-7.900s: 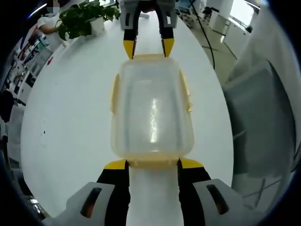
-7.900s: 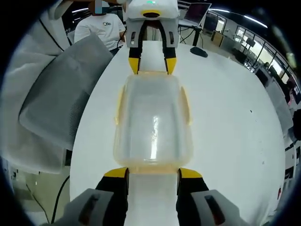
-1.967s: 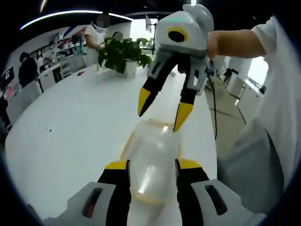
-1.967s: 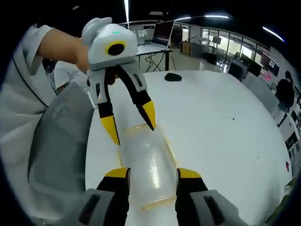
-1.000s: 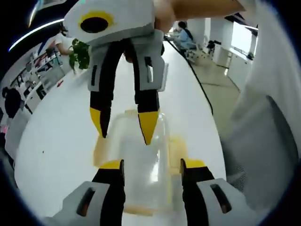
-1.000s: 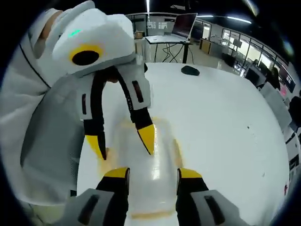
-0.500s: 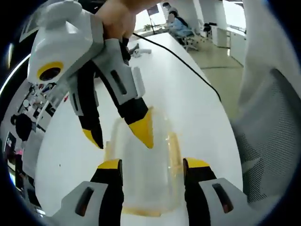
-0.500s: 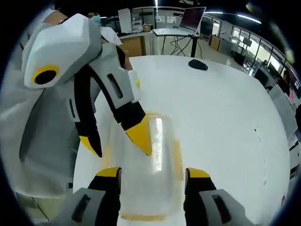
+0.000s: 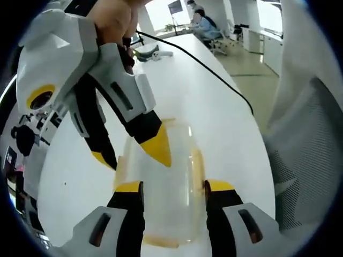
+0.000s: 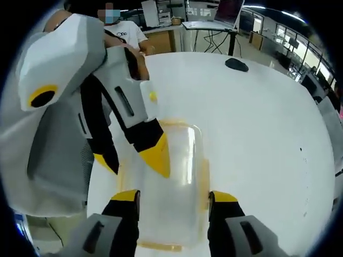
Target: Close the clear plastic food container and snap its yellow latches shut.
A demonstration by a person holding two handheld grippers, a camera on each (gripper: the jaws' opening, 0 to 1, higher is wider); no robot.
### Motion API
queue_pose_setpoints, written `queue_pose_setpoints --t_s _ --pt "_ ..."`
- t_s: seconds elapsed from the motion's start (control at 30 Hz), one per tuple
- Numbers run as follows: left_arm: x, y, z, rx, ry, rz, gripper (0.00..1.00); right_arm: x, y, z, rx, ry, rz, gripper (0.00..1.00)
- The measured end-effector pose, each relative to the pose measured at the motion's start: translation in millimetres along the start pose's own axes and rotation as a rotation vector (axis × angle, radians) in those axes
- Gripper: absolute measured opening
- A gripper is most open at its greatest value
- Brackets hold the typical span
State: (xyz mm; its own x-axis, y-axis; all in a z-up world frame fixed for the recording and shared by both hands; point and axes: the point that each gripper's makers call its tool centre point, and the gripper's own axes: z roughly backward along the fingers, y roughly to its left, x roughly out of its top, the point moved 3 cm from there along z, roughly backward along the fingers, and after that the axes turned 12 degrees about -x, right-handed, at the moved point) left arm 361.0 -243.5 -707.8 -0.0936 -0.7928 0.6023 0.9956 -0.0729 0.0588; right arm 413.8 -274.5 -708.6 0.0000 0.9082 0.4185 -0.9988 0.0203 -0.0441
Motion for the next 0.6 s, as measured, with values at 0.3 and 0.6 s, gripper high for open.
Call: queue_pose_setpoints --t_s 0.3,0.6 --pt "-0.3 0.8 -0.4 -0.005 0.020 0.009 0.42 0.6 -1.7 -5.0 0.082 0.033 -0.013 0.51" --pt "-2.7 0.6 -0.5 -0.004 0.029 -0.008 0.40 -0.1 -1.7 -11.0 0.217 0.103 -0.045 0.44"
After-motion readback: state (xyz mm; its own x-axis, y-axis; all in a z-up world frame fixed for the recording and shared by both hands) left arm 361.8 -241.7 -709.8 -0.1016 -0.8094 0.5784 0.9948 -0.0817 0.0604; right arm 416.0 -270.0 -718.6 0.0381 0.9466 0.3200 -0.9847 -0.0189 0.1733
